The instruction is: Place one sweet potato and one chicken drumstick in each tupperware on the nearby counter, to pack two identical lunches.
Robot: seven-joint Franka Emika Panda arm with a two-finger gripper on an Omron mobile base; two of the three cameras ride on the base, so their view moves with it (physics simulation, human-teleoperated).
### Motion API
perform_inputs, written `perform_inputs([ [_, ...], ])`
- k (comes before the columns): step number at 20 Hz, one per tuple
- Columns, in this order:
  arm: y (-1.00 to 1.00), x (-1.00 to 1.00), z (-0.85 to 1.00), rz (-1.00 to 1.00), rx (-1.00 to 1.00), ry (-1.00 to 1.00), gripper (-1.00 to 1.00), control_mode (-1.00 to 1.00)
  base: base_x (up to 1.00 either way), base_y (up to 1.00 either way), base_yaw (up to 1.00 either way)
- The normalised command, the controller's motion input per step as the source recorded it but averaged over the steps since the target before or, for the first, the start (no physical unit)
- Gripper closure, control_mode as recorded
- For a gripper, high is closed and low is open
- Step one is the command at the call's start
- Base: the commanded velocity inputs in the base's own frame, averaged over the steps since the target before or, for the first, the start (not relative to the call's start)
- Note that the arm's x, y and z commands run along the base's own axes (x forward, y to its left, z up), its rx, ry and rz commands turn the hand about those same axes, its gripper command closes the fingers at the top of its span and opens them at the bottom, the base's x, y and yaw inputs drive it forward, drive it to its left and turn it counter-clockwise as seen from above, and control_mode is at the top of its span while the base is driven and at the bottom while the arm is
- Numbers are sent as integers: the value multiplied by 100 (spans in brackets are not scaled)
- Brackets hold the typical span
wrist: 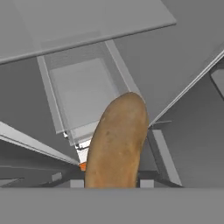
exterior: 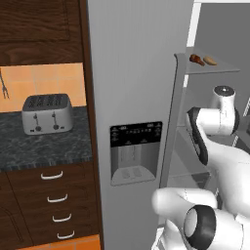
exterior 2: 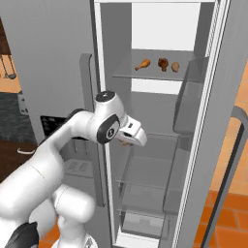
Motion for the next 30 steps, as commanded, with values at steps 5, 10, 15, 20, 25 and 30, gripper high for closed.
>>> perform_inputs([
  [5,20,-67,0,0,0,0,100,-100,0,0,0],
  [10,32,-40,0,0,0,1,100,-100,0,0,0],
  [15,8,-6,0,0,0,0,100,100,-26,56,2],
  [20,0,0,0,0,0,0,100,100,-19,99,15],
  [25,0,0,0,0,0,0,100,100,1,100,15],
  [30,0,0,0,0,0,0,100,100,19,100,17],
])
